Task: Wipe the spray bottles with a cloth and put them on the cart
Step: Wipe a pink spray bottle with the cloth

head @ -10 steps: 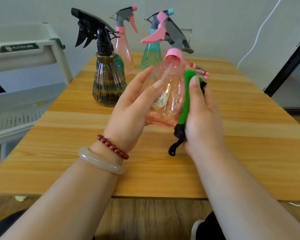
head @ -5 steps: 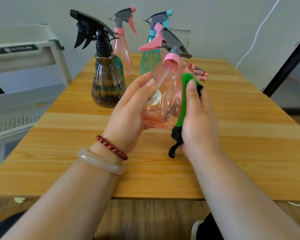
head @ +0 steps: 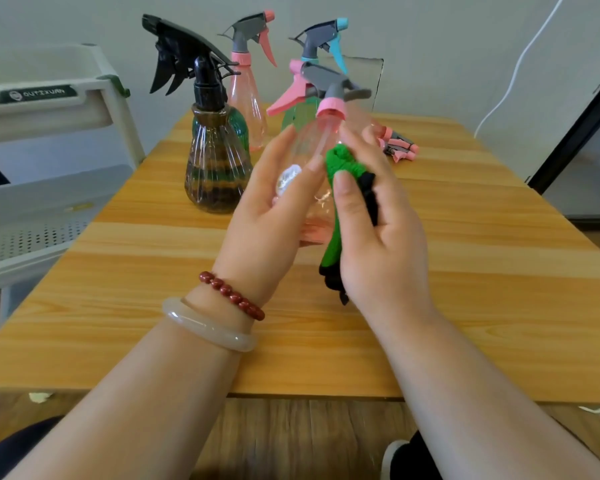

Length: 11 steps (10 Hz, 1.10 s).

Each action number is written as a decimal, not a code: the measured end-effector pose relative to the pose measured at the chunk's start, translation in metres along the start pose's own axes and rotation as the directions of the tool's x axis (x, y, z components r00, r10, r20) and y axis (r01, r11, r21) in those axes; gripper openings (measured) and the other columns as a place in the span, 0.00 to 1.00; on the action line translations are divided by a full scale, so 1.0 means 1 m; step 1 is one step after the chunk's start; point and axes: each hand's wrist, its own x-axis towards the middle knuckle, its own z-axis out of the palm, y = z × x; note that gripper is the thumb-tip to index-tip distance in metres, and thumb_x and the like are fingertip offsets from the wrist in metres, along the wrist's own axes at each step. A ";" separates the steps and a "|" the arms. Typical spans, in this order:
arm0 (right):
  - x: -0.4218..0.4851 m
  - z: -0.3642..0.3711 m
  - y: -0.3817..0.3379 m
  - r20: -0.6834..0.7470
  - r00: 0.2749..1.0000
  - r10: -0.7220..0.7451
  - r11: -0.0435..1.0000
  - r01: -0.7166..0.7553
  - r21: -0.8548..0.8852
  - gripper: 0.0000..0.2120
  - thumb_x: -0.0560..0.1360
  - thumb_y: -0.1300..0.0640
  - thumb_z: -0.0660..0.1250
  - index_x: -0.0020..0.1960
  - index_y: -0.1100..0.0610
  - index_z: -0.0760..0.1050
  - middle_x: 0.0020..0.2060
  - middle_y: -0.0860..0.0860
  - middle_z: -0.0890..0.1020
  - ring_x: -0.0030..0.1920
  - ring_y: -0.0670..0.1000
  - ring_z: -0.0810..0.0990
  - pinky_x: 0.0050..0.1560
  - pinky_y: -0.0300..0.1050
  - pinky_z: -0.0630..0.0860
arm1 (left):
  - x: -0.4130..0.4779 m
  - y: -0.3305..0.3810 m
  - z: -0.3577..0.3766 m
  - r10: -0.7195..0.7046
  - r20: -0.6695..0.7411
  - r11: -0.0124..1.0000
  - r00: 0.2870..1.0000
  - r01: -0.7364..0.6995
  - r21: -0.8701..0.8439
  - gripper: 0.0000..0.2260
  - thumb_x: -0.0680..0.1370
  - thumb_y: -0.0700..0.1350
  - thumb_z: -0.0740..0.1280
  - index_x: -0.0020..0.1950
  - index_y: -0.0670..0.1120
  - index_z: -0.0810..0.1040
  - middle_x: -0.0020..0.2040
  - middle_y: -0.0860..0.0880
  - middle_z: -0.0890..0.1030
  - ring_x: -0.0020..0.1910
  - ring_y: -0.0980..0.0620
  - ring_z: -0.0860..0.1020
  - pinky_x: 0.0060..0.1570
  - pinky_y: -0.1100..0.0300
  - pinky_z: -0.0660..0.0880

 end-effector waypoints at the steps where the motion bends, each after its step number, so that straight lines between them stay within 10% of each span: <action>1: -0.001 0.002 0.002 -0.057 0.998 0.040 0.998 -0.037 0.040 0.16 0.84 0.53 0.57 0.70 0.47 0.68 0.66 0.36 0.72 0.69 0.34 0.68 0.65 0.28 0.66 | 0.001 0.005 -0.002 -0.038 -0.005 0.980 0.999 0.036 -0.194 0.26 0.78 0.57 0.64 0.75 0.57 0.66 0.70 0.50 0.76 0.65 0.47 0.78 0.58 0.40 0.78; 2: -0.004 0.006 0.001 -0.118 0.978 0.172 0.983 -0.163 0.084 0.17 0.83 0.50 0.56 0.70 0.48 0.70 0.64 0.42 0.78 0.61 0.34 0.75 0.57 0.27 0.71 | 0.002 0.004 0.000 -0.038 -0.001 0.964 0.999 0.037 -0.264 0.22 0.83 0.53 0.59 0.77 0.52 0.65 0.69 0.48 0.76 0.59 0.48 0.82 0.50 0.45 0.82; 3: -0.010 0.014 0.000 -0.040 0.996 -0.074 0.992 0.070 -0.102 0.21 0.83 0.53 0.56 0.74 0.58 0.66 0.76 0.55 0.65 0.78 0.51 0.60 0.75 0.42 0.61 | -0.002 0.006 0.002 -0.042 -0.023 0.967 0.999 0.034 -0.252 0.22 0.84 0.52 0.60 0.77 0.49 0.64 0.67 0.48 0.78 0.56 0.55 0.83 0.46 0.61 0.80; 5: -0.010 0.016 0.004 -0.066 0.998 0.023 0.993 -0.030 -0.118 0.20 0.83 0.53 0.58 0.74 0.55 0.67 0.75 0.53 0.66 0.77 0.46 0.60 0.72 0.29 0.58 | -0.009 0.016 0.006 -0.082 -0.052 0.970 0.995 0.067 -0.233 0.21 0.84 0.51 0.60 0.75 0.43 0.66 0.54 0.61 0.76 0.47 0.75 0.78 0.44 0.76 0.74; 7: -0.010 0.010 0.005 -0.247 0.956 -0.158 0.960 0.089 -0.267 0.16 0.80 0.55 0.65 0.64 0.61 0.76 0.51 0.47 0.74 0.52 0.37 0.73 0.56 0.27 0.68 | -0.001 0.004 0.005 -0.114 -0.109 0.943 0.987 0.073 -0.326 0.37 0.70 0.62 0.71 0.76 0.51 0.67 0.66 0.51 0.79 0.61 0.54 0.81 0.56 0.54 0.80; 8: -0.012 0.010 0.001 -0.180 0.940 -0.291 0.927 0.231 -0.294 0.10 0.78 0.58 0.68 0.55 0.63 0.78 0.51 0.48 0.76 0.55 0.46 0.75 0.60 0.43 0.72 | -0.001 0.004 0.004 -0.092 -0.124 0.939 0.988 0.045 -0.340 0.26 0.80 0.53 0.66 0.77 0.54 0.63 0.64 0.51 0.79 0.55 0.55 0.83 0.50 0.54 0.82; 10: -0.008 0.005 0.006 -0.281 0.947 -0.156 0.961 0.080 -0.264 0.08 0.78 0.57 0.67 0.54 0.60 0.79 0.49 0.47 0.77 0.52 0.49 0.77 0.56 0.36 0.71 | -0.001 0.005 0.003 -0.022 -0.134 0.976 0.991 -0.008 -0.218 0.23 0.83 0.49 0.62 0.78 0.51 0.61 0.61 0.66 0.79 0.52 0.59 0.83 0.44 0.60 0.82; 11: -0.011 0.011 0.002 -0.168 0.945 -0.279 0.934 0.227 -0.275 0.07 0.77 0.61 0.69 0.53 0.63 0.79 0.49 0.52 0.79 0.52 0.49 0.77 0.57 0.41 0.73 | -0.001 0.005 0.003 -0.064 -0.118 0.942 0.991 0.021 -0.336 0.24 0.82 0.52 0.63 0.77 0.55 0.61 0.67 0.49 0.77 0.56 0.52 0.83 0.50 0.53 0.82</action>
